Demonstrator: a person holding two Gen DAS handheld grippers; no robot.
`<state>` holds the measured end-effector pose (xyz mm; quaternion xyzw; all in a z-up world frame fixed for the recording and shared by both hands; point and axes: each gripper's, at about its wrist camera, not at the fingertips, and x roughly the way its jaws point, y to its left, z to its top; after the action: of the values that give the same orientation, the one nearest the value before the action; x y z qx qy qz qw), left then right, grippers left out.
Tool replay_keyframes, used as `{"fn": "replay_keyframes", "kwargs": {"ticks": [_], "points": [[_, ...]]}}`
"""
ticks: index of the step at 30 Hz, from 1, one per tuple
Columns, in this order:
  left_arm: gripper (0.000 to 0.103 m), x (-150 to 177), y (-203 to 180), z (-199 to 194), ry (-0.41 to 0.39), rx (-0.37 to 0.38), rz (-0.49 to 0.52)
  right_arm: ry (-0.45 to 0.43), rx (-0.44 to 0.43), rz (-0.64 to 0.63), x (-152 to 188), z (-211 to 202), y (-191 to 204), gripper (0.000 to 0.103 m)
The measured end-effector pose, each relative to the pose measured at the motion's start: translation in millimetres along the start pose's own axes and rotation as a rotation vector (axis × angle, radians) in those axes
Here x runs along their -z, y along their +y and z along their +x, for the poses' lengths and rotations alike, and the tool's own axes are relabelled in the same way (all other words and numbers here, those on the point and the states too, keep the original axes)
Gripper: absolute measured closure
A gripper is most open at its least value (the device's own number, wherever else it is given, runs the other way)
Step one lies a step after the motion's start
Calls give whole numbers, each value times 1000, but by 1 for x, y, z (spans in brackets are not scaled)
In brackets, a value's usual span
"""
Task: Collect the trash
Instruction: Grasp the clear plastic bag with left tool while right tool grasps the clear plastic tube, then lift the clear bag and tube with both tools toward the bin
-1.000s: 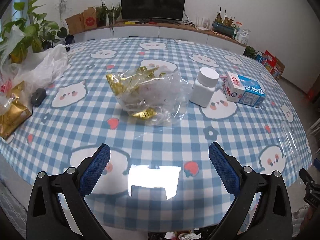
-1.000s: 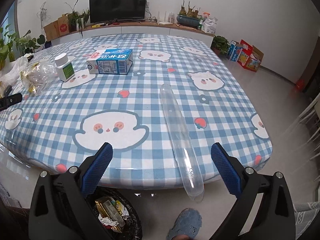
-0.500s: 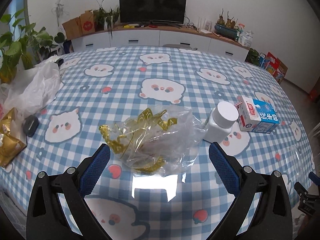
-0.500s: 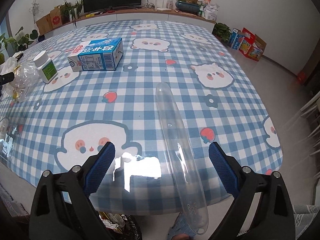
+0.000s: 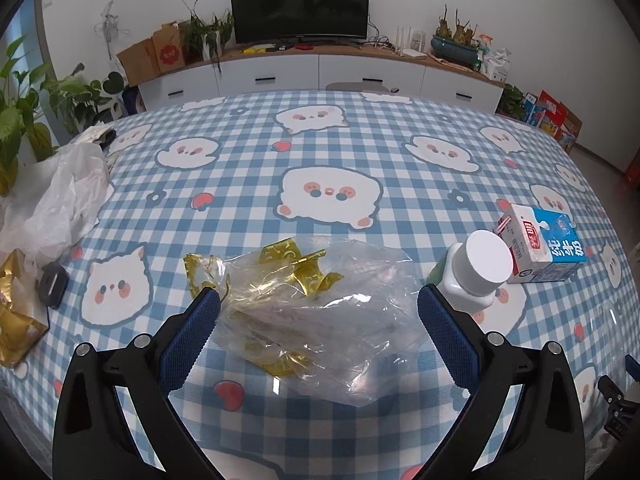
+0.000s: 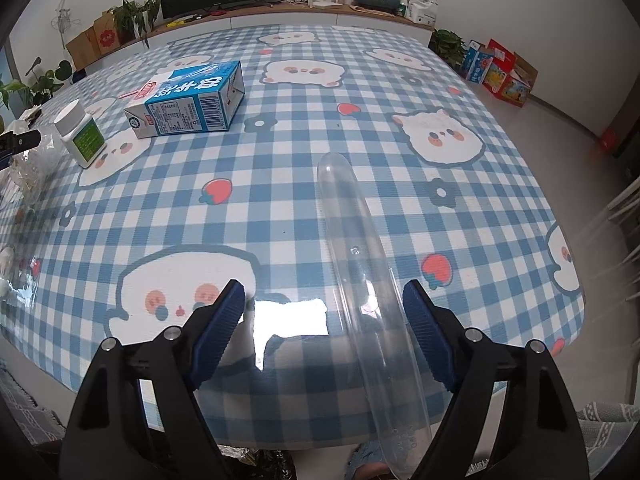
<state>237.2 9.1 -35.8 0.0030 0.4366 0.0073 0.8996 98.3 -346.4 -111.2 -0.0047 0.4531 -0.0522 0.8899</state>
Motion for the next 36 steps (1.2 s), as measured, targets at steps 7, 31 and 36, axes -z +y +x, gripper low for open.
{"fn": "replay_keyframes", "kwargs": {"ticks": [7,31,36], "points": [[13,3,6,10,32,-33,-16,19,-7,8,0,5,-1,49],[78,11,6,10,64,-53,-46,9,-8,9,-2,2,1,78],[80,14,9,0,65,-39,-72,-5,-21,15,-5,-6,3,78]]}}
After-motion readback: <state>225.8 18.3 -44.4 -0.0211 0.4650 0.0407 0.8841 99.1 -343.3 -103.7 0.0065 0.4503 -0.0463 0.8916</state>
